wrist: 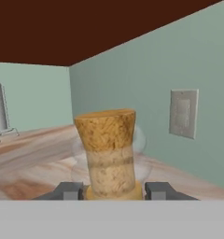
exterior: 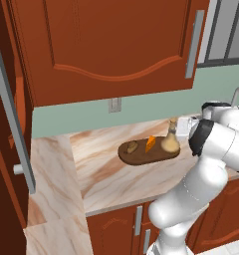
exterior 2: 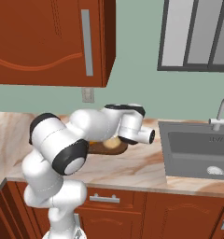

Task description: Retrieve the reheated potato from the microwave, then place the potato, cheese, and condiment on the cutting board.

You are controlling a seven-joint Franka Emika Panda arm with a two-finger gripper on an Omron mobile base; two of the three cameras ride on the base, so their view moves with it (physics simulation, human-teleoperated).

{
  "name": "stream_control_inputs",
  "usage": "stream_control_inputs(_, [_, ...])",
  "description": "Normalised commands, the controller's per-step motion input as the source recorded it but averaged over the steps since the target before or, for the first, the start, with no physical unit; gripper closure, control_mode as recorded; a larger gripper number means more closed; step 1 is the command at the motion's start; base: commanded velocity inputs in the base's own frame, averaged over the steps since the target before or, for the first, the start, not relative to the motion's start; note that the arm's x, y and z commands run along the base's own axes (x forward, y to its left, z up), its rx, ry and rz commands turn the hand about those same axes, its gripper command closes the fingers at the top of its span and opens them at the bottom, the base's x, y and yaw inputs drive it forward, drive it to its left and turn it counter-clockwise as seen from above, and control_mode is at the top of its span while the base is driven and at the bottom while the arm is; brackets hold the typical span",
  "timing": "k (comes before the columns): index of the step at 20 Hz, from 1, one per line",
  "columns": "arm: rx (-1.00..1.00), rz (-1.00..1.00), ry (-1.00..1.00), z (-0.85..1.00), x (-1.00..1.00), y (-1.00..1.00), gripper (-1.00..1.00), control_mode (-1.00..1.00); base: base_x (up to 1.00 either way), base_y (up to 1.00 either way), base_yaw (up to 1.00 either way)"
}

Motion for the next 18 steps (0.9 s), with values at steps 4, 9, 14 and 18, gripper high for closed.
stream_control_inputs(4, [0.00, 0.00, 0.00, -0.09, 0.09, 0.00, 1.00, -1.00, 0.00, 0.00, 0.00])
stream_control_inputs(9, [0.00, 0.00, 0.00, -0.14, 0.04, 0.00, 1.00, -1.00, 0.00, 0.00, 0.00])
stream_control_inputs(14, [0.00, 0.00, -0.02, -0.13, 0.07, 0.00, 1.00, -1.00, 0.00, 0.00, 0.00])
stream_control_inputs(18, [0.00, 0.00, -0.06, -0.06, 0.12, 0.00, 1.00, -1.00, 0.00, 0.00, 0.00])
